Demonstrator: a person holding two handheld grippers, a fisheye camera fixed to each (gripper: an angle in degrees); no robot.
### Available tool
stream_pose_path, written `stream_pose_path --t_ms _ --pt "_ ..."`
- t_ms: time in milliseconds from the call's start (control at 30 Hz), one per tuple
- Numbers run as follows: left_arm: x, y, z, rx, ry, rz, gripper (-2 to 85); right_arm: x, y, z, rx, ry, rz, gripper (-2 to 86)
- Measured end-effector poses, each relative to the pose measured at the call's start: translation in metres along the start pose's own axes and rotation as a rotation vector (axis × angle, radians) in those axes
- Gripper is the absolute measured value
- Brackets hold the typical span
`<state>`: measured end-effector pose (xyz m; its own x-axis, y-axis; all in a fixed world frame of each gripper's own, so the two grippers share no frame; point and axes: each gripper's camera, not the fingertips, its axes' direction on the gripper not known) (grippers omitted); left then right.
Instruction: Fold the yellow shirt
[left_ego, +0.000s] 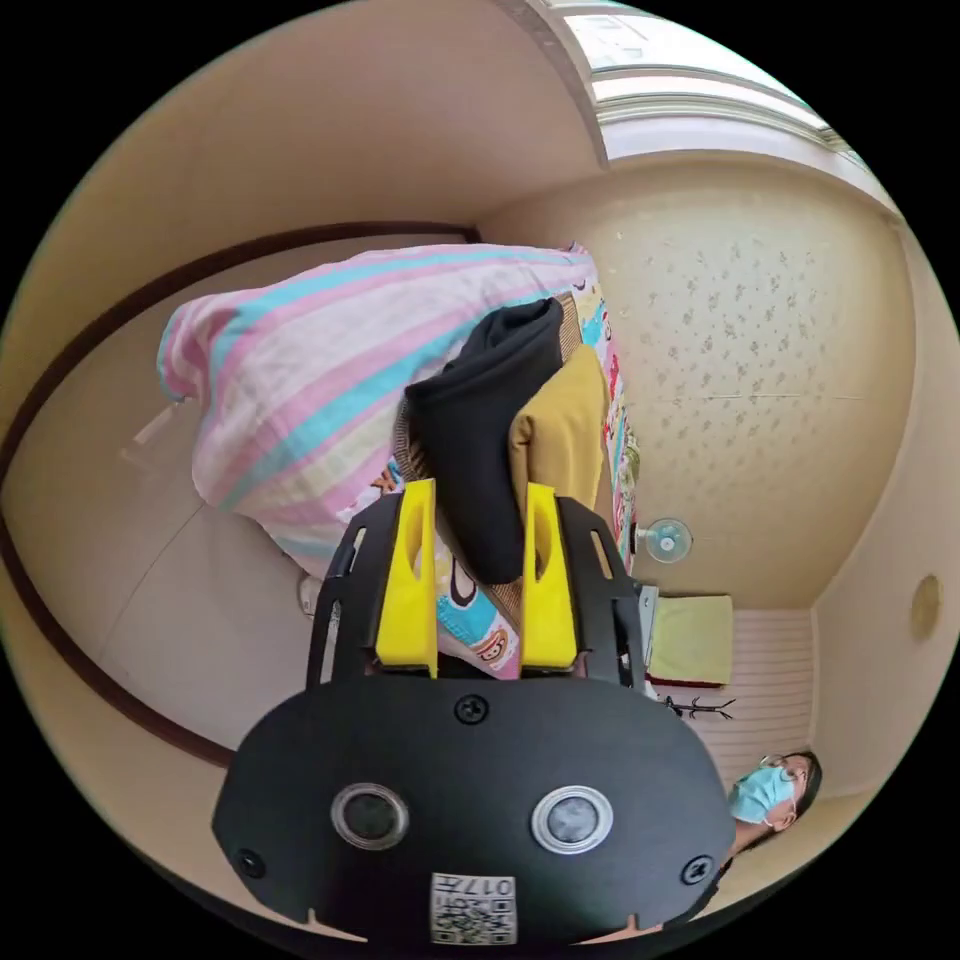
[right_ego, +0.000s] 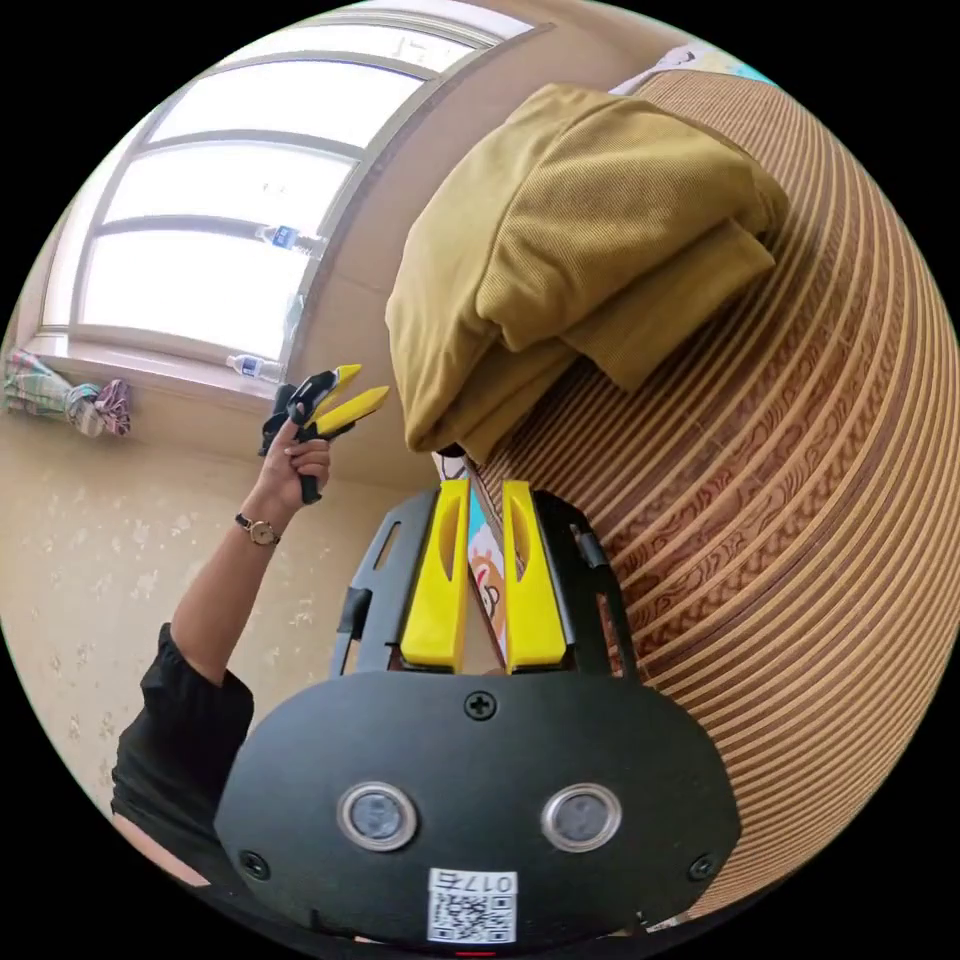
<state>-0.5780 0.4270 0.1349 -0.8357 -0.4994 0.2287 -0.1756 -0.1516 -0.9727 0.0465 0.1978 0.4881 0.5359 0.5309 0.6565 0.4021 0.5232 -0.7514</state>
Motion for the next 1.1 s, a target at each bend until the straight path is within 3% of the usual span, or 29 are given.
stream_pose_path --t_ms 100,300,433,567,800,933,1033,1100 --pt "0.025 0.022 -0.005 0.052 -0.019 0.122 15.0 0.045 0.018 -0.024 0.053 -0.092 -0.008 13.8" --pt "0.198 0.011 0.044 -0.048 -0.025 0.478 15.8 0.119 -0.004 -0.087 0.209 -0.184 0.117 23.0" --pt "0.283 0.006 0.114 -0.175 -0.295 0.560 16.4 0.175 -0.021 -0.083 0.184 -0.342 0.229 23.4" --pt "0.323 0.033 0.154 -0.230 -0.571 0.628 14.4 0.211 -0.031 -0.083 0.175 -0.359 0.266 22.6" --pt "0.351 0.061 0.102 -0.118 -0.497 0.628 16.7 0.250 -0.036 -0.083 0.214 -0.441 0.266 22.3" --pt "0.344 0.051 0.079 -0.205 -0.346 0.575 16.6 0.268 -0.027 -0.077 0.252 -0.406 0.266 19.0" --pt "0.334 0.050 0.102 -0.398 -0.288 0.567 14.1 0.280 -0.024 -0.075 0.240 -0.399 0.247 17.3" --pt "0.336 0.051 0.094 -0.359 -0.285 0.561 12.1 0.283 -0.019 -0.077 0.238 -0.379 0.245 16.0"
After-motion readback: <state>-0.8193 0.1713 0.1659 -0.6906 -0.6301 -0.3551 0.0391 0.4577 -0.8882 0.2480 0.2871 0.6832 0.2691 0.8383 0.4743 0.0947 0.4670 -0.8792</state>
